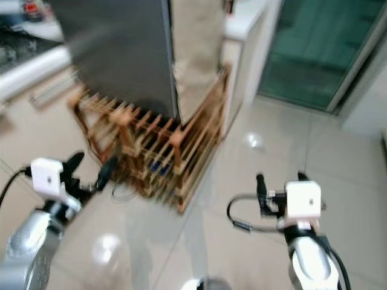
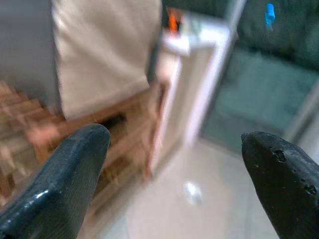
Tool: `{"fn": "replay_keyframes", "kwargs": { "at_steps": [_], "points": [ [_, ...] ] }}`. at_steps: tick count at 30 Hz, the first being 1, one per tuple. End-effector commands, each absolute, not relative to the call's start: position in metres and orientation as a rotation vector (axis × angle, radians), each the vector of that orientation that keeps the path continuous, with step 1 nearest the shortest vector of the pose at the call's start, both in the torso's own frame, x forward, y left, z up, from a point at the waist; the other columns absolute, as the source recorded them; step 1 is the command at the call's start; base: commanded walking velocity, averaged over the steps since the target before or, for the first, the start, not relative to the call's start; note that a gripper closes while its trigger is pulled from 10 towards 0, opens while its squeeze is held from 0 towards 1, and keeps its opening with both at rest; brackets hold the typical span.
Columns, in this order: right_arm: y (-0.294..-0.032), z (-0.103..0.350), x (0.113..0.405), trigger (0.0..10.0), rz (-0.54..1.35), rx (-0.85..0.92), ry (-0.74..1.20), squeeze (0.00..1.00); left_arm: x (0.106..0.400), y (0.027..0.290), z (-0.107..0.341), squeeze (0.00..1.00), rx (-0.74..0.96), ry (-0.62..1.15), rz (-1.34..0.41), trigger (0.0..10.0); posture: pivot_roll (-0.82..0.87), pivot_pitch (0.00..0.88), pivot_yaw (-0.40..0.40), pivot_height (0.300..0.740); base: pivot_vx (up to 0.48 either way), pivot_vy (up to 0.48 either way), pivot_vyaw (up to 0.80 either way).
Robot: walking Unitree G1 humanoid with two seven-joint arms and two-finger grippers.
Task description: Restocking fridge
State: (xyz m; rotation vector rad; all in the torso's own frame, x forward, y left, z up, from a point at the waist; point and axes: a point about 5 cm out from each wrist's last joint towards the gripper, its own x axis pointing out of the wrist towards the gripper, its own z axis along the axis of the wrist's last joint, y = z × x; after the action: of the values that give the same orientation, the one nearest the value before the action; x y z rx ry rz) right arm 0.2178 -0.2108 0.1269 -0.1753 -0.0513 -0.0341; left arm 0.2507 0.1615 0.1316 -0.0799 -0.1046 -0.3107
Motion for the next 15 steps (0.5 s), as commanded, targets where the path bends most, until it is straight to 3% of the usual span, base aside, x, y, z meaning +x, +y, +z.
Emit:
{"fn": "replay_keyframes", "kwargs": {
  "at_steps": [1, 15],
  "points": [
    [-0.211, 0.132, 0.223, 10.0, -0.04, -0.165, -0.068, 1.0, 0.258, 0.152, 0.151, 0.0, -0.052, -0.166, -0.333, 10.0, -0.17, 0.0, 0.023, 0.74, 0.458, 0.0, 0.0],
    [-0.203, 0.14, 0.241, 10.0, -0.043, -0.152, -0.108, 1.0, 0.281, 0.135, 0.167, 0.0, -0.109, -0.18, -0.344, 10.0, -0.19, 0.0, 0.043, 0.74, 0.461, 0.0, 0.0]
  ]
}}
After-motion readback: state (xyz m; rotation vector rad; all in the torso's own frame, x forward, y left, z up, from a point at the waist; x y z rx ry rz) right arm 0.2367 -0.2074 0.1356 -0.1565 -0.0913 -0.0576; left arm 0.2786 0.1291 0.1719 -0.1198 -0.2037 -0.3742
